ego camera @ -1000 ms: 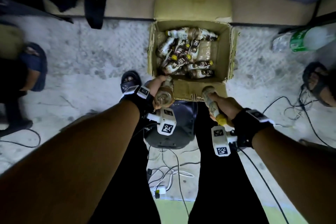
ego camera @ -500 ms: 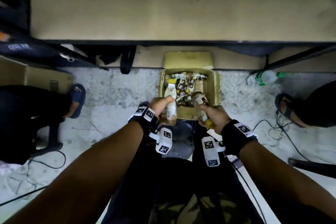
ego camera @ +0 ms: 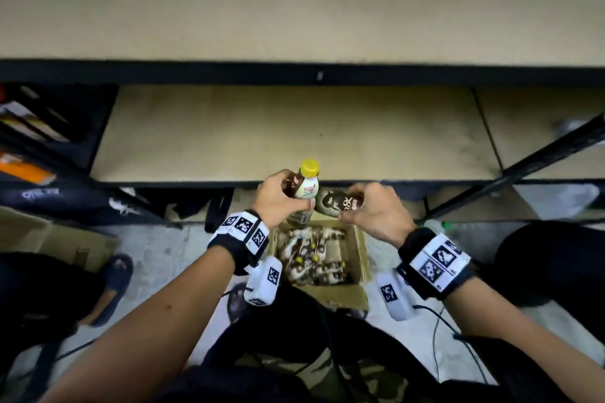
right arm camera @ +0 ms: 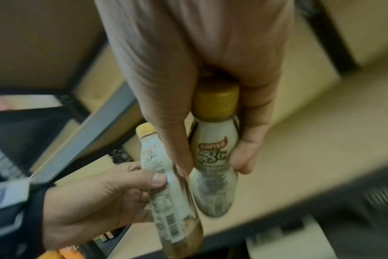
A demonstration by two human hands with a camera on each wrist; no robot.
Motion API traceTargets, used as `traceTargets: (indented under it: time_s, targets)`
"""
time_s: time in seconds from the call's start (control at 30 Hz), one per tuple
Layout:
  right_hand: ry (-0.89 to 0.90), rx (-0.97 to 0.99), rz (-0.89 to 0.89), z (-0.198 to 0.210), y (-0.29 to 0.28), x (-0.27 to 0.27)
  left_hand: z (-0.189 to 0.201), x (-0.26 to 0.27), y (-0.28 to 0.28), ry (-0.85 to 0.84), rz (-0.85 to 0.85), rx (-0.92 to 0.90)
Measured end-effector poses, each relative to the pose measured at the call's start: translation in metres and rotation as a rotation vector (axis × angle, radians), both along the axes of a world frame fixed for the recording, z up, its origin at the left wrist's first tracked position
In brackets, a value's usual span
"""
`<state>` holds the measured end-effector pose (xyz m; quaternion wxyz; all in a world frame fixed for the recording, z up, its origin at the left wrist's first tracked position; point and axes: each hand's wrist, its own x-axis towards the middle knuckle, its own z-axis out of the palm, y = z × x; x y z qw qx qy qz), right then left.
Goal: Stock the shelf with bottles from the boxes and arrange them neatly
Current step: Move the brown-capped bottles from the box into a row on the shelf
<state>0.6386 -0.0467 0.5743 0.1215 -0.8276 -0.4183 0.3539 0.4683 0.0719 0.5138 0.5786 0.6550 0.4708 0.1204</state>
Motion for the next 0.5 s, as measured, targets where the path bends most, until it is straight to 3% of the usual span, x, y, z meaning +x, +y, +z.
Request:
traceTargets:
  time_s: [0.07, 0.17, 0.33, 0.43, 0.5]
  targets:
    - [-0.164, 0.104, 0.086, 0.029, 0.014, 0.002, 0.026, 0.010, 0.013, -0.037, -0.054, 0.086]
    - [-0.248, 0.261, 0.146, 0.071, 0.028, 0.006, 0.064, 0.023, 0.031, -0.099, -0.111, 0.219]
    - [-0.063, 0.715, 0.066, 0.138, 0.048, 0.023, 0.141, 0.033, 0.056, -0.275, -0.070, 0.391]
    - [0.112, 0.859, 0.021, 0.177, 0.068, 0.033, 0.188, 0.037, 0.068, -0.400, -0.088, 0.388]
    - [0.128, 0.936, -0.009, 0.193, 0.085, 0.039, 0.213, 0.042, 0.076, -0.467, -0.083, 0.403]
